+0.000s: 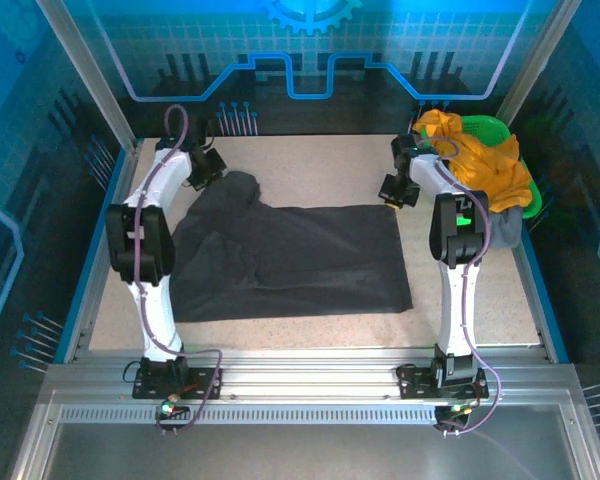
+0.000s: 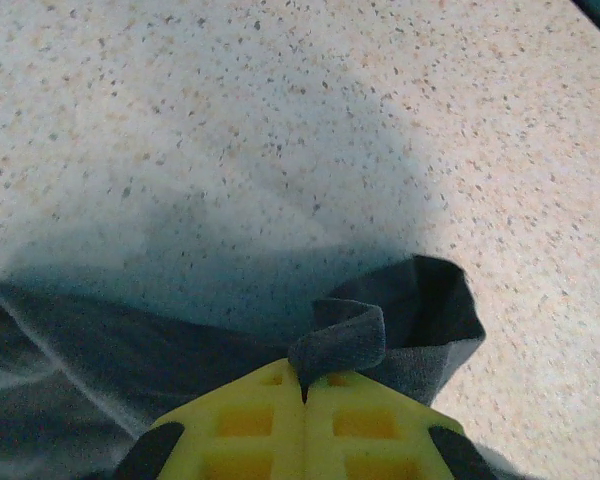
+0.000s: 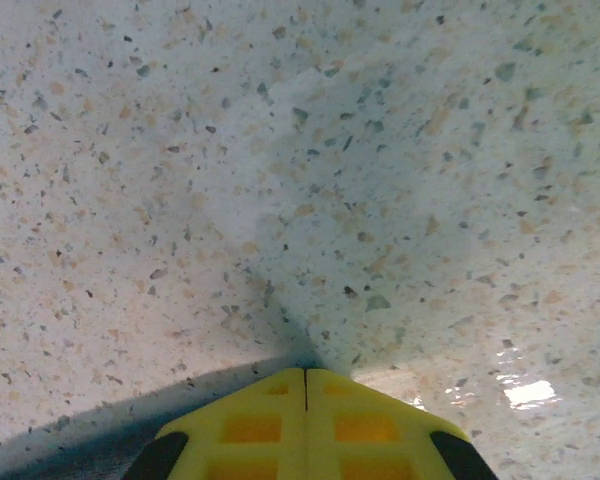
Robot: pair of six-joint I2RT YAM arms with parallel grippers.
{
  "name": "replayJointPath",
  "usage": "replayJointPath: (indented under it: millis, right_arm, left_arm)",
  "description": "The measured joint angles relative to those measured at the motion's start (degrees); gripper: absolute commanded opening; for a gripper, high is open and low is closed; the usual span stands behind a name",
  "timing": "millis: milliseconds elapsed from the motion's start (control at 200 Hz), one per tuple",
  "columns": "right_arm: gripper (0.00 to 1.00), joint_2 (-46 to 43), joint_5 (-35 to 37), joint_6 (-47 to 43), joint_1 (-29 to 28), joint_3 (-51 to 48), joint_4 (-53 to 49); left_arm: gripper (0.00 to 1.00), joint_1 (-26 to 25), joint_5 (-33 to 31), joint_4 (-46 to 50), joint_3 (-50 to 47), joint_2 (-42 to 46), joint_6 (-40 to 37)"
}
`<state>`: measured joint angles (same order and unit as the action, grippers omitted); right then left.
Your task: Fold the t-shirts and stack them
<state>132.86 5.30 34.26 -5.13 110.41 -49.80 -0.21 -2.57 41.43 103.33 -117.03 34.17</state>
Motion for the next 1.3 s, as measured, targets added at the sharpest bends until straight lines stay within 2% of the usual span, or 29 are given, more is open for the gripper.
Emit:
replayJointPath:
  millis: [185,385,540,705,955,1301]
  right_arm:
    - [0.0,-4.83,-1.68,-2.03,0.33,-4.72,1.75]
    - [0.0,-13.88,-3.43,-3.04,0.33,-13.84,4.46]
    - [0.0,-21.49,-4.52,-2.54,0.35,-22.8,6.27]
    - [0.0,-29.64,-4.9,-0.13,0.39,-33.59,7.98]
    - [0.0,-36.92,-5.99,1.51,1.03,-47.47,9.31]
    - [0.0,-38.64,-7.06,1.73,1.22,-49.66,9.35]
  left_arm:
    - [0.0,0.26,0.92,-1.07,-13.31,12.02,1.66]
    - [0.0,0.26,-0.72,0.09,-28.35,31.26,4.28]
    - [0.0,0.24,-3.48,3.48,-36.37,46.86,7.3]
    - [0.0,0.24,-5.27,9.62,-43.98,58.36,11.13]
    - [0.0,0.24,-6.34,18.56,-54.27,65.66,16.37]
    - [0.0,0.24,-7.17,20.22,-57.57,66.31,19.93]
